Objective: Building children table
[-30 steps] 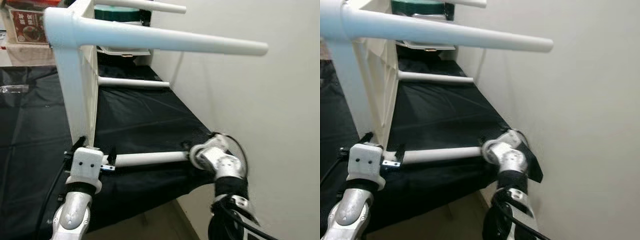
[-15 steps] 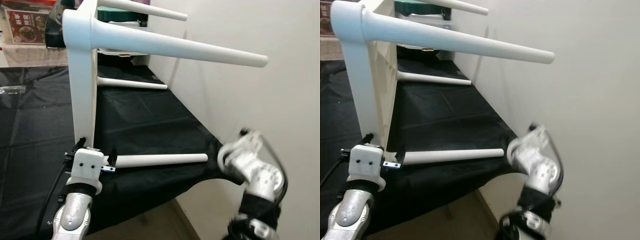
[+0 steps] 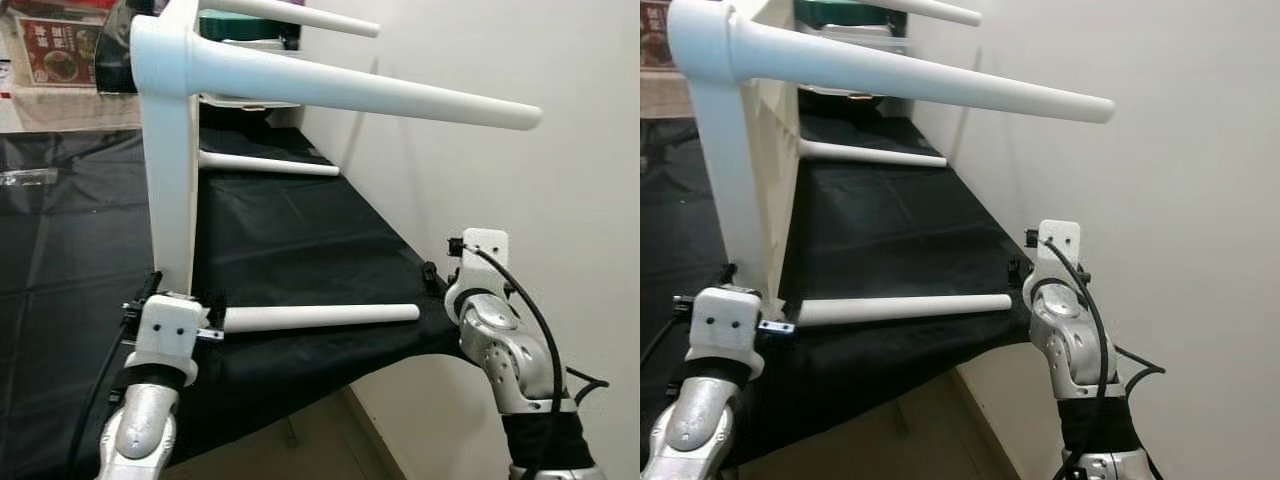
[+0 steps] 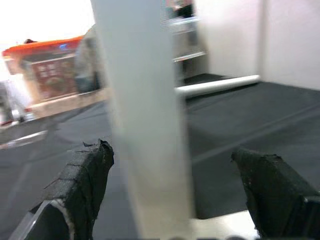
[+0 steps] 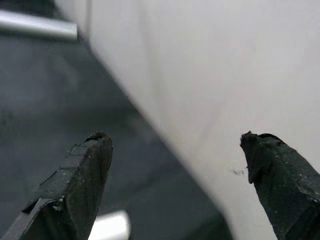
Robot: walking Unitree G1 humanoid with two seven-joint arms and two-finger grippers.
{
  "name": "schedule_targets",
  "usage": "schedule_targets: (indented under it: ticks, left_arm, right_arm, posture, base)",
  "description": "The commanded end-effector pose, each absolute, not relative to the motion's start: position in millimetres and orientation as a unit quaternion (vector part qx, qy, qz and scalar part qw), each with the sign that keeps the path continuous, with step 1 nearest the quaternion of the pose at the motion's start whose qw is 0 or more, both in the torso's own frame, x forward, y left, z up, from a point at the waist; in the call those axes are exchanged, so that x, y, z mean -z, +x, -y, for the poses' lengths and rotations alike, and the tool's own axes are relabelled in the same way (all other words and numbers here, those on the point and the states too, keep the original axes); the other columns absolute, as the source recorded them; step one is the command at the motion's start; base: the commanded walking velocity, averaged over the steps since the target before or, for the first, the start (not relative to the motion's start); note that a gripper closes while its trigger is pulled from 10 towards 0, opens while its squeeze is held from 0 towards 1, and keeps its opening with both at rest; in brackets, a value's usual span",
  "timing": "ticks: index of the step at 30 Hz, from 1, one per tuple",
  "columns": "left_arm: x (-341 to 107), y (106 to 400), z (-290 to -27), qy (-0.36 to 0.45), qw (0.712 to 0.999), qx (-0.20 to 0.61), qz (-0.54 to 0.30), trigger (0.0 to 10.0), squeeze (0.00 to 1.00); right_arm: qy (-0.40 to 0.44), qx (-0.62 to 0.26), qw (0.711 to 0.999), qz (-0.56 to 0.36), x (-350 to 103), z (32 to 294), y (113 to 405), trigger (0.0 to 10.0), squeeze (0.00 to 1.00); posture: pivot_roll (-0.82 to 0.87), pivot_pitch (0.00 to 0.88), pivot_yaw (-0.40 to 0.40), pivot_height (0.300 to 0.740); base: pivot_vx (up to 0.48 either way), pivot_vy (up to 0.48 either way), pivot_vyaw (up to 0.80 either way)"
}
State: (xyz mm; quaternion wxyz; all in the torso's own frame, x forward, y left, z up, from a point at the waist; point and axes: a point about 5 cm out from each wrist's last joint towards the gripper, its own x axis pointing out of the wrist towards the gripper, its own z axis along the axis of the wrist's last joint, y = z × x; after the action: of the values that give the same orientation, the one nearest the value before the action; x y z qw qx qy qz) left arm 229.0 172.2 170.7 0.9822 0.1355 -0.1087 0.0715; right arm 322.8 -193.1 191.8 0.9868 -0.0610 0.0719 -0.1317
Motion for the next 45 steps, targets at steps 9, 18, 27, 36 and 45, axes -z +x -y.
schedule_targets:
  ticks: [9,18,27,36,45]
  left_arm:
    - [-177,229,-194,0.146,0.974,-0.129,0.116,10.0,0.0]
    - [-171,245,-196,0.139,0.98,-0.094,0.105,10.0,0.0]
    - [-166,257,-182,0.141,0.984,-0.046,0.1,10.0,0.0]
    - [-159,258,-179,0.141,0.985,-0.033,0.091,10.0,0.0]
    - [-152,264,-188,0.151,0.984,-0.051,0.082,10.0,0.0]
  right_arm:
    - [-0.319,0.176,0.911,0.195,-249,200,308,10.0,0.0]
    - [-0.388,0.123,0.867,0.287,-264,177,307,10.0,0.0]
    - [-0.437,0.113,0.818,0.357,-289,178,314,10.0,0.0]
    - [-0.476,0.107,0.784,0.384,-309,185,325,10.0,0.0]
    - [-0.515,0.086,0.771,0.366,-314,192,344,10.0,0.0]
  posture:
    - [0.13,0.0,-0.162,0.74]
    - [0.12,0.0,-0.151,0.74]
    - [0.11,0.0,-0.139,0.74]
    - [0.11,0.0,-0.141,0.74]
    - [0.1,0.0,-0.144,0.74]
  base:
    - [0.0,0.0,0.0]
    - [0.0,0.0,0.0]
    - [0.0,0.0,0.0]
    - [0.0,0.0,0.0]
    - [0.0,0.0,0.0]
